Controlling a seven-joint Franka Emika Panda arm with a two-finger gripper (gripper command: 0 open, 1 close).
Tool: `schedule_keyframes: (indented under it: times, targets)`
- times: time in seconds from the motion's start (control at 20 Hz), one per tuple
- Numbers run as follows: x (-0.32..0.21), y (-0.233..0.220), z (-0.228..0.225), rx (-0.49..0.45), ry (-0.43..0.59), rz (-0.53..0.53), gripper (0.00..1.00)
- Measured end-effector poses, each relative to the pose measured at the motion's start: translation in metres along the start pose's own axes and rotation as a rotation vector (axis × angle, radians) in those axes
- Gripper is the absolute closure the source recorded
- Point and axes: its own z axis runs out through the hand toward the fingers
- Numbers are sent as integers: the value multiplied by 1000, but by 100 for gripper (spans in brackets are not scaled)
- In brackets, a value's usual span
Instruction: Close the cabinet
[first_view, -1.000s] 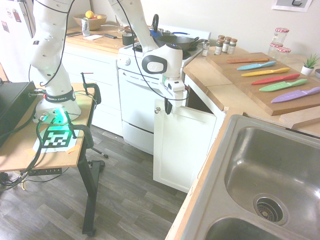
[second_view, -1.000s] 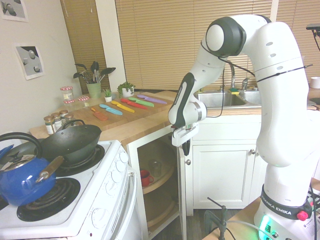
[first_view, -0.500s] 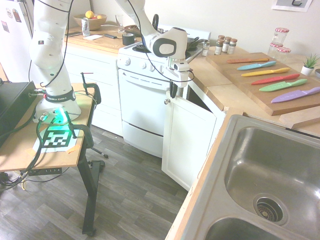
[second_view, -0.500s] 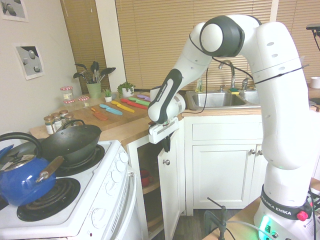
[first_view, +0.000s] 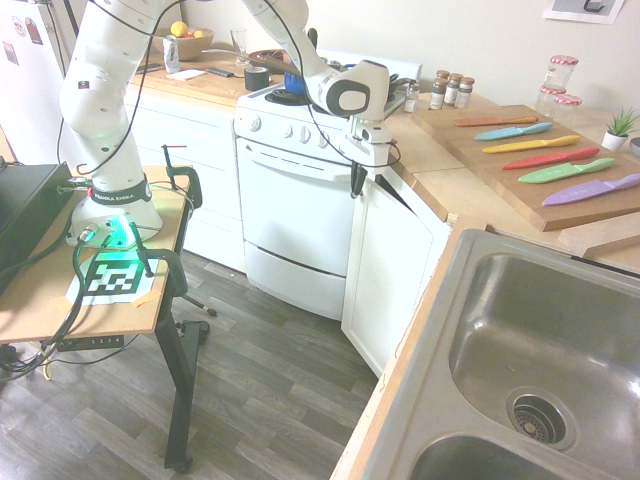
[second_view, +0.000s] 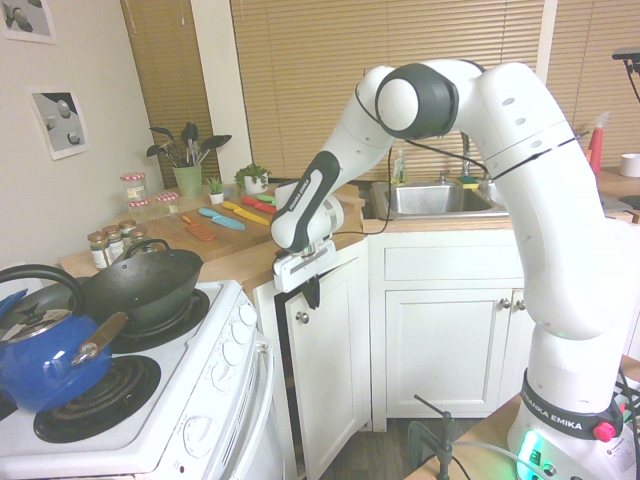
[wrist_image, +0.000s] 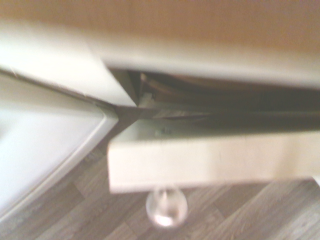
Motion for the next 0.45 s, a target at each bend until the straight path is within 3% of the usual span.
schedule_keyframes:
  times: [0.25,0.45]
  targets:
    - [4,2,-5,14,1,17,100]
    - [5,48,-9,60,38,45,100]
